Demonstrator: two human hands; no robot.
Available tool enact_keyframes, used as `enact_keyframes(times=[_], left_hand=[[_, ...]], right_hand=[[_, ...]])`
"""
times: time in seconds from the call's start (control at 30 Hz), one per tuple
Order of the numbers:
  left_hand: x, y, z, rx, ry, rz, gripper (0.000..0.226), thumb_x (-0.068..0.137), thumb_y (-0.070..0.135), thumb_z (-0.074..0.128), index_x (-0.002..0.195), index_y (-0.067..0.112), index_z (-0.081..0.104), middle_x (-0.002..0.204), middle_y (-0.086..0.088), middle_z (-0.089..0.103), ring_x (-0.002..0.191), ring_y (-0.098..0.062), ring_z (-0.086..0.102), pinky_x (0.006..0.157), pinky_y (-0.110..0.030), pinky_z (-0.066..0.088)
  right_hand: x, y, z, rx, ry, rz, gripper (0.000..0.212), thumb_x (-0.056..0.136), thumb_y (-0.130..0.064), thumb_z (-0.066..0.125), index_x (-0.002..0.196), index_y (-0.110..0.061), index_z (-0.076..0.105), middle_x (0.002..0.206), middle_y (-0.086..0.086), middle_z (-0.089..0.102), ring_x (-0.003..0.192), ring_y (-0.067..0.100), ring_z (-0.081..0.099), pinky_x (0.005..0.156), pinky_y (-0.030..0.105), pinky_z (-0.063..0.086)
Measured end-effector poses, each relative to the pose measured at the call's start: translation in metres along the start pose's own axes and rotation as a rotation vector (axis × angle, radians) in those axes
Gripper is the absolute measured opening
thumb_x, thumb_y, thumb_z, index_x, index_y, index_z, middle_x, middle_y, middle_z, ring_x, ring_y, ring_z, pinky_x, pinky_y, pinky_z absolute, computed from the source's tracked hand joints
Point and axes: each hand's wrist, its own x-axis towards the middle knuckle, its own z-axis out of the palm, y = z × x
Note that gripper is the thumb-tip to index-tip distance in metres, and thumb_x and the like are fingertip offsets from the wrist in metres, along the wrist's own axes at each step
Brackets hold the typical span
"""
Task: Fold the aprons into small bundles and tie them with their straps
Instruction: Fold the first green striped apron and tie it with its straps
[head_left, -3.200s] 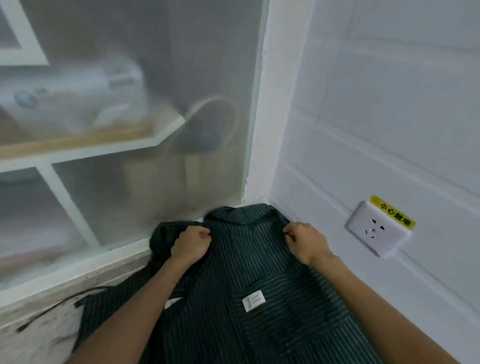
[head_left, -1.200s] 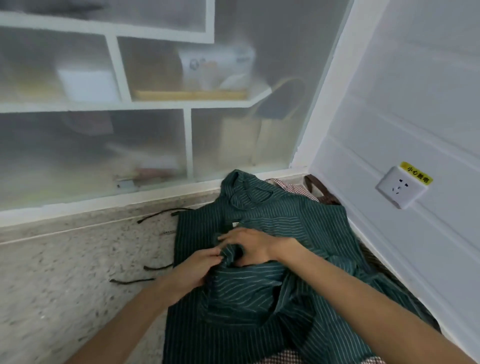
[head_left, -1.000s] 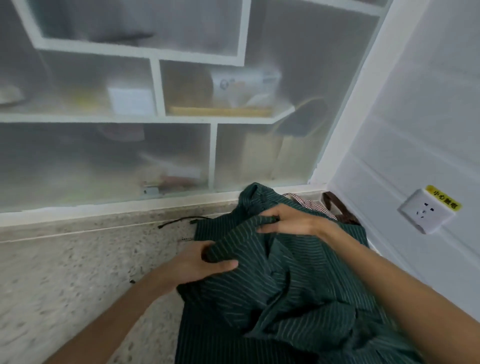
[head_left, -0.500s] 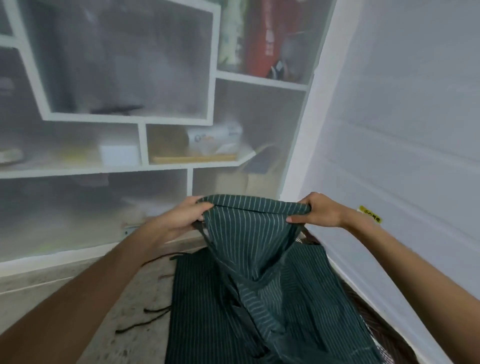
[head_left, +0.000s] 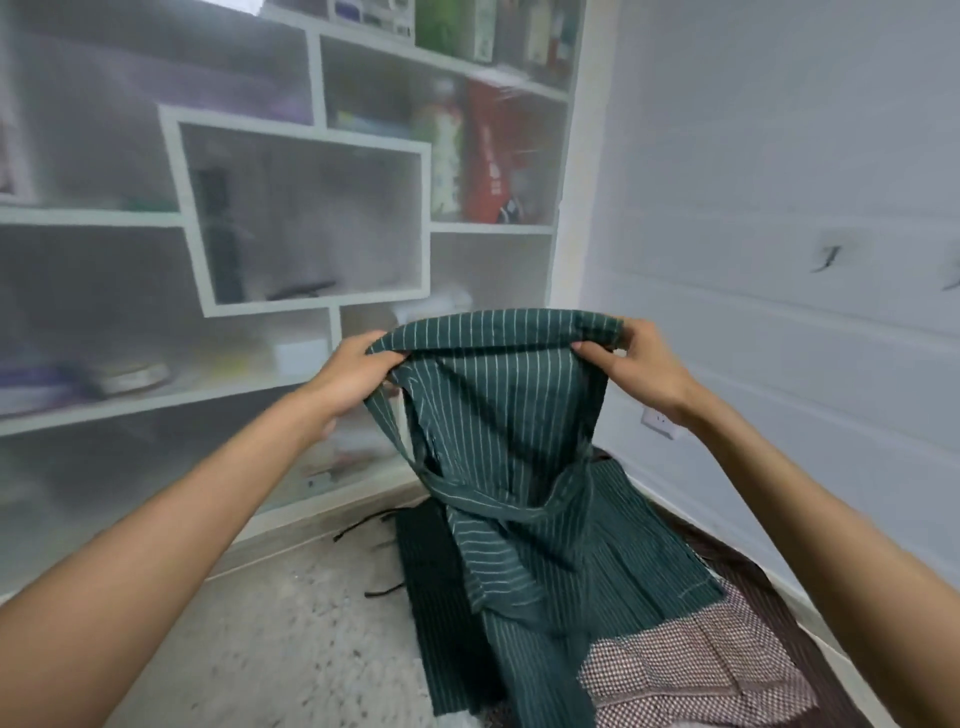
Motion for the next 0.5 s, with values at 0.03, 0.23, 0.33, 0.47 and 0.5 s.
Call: enact_keyframes(times=[0.03, 0.23, 0.33, 0.47, 0.5], left_hand=[[-0.013, 0.003, -0.010, -0.057, 0.031, -0.015, 0.024, 0.096, 0.015, 0.047, 0.117, 0.017, 0.059, 0.093, 0.003, 0.068, 0.085, -0.012, 0.064, 0.080, -0.024, 0.048], [-0.074, 0.044, -0.068, -0.076, 0.055, -0.019, 0.019, 0.095, 0.015, 0.049, 0.107, 0.020, 0.063, 0.089, -0.004, 0.073, 0.082, -0.016, 0.070, 0.078, -0.030, 0.056], [-0.109, 0.077, -0.103, -0.057, 0.046, 0.002, 0.015, 0.093, 0.014, 0.052, 0.098, 0.021, 0.064, 0.081, -0.003, 0.074, 0.072, -0.013, 0.071, 0.060, -0.022, 0.057], [-0.132, 0.085, -0.146, 0.039, 0.116, -0.070, 0.014, 0.091, 0.014, 0.056, 0.102, 0.012, 0.064, 0.085, -0.006, 0.074, 0.073, -0.015, 0.070, 0.061, -0.023, 0.058], [-0.135, 0.079, -0.154, 0.106, 0.113, -0.130, 0.016, 0.090, 0.018, 0.058, 0.103, 0.011, 0.065, 0.087, -0.007, 0.074, 0.075, -0.016, 0.070, 0.065, -0.025, 0.058]], right_hand=[[-0.005, -0.016, 0.006, 0.004, 0.012, -0.010, 0.013, 0.092, -0.012, 0.058, 0.103, -0.011, 0.066, 0.095, 0.002, 0.068, 0.076, -0.006, 0.062, 0.070, 0.008, 0.048], [-0.013, -0.070, 0.025, 0.037, 0.038, -0.061, 0.015, 0.091, -0.019, 0.059, 0.091, -0.006, 0.066, 0.087, 0.009, 0.070, 0.079, 0.012, 0.067, 0.076, 0.033, 0.055], [-0.020, -0.107, 0.024, 0.191, 0.005, -0.155, 0.009, 0.090, -0.015, 0.061, 0.093, -0.023, 0.065, 0.088, -0.011, 0.067, 0.074, -0.012, 0.060, 0.070, 0.006, 0.046], [-0.020, -0.135, 0.036, 0.342, -0.089, -0.168, 0.013, 0.088, -0.012, 0.062, 0.079, -0.022, 0.062, 0.063, -0.022, 0.067, 0.063, -0.012, 0.061, 0.062, 0.002, 0.042], [-0.016, -0.134, 0.045, 0.346, -0.149, -0.153, 0.008, 0.088, -0.015, 0.063, 0.082, -0.020, 0.063, 0.063, -0.021, 0.067, 0.061, -0.011, 0.060, 0.059, 0.002, 0.042]])
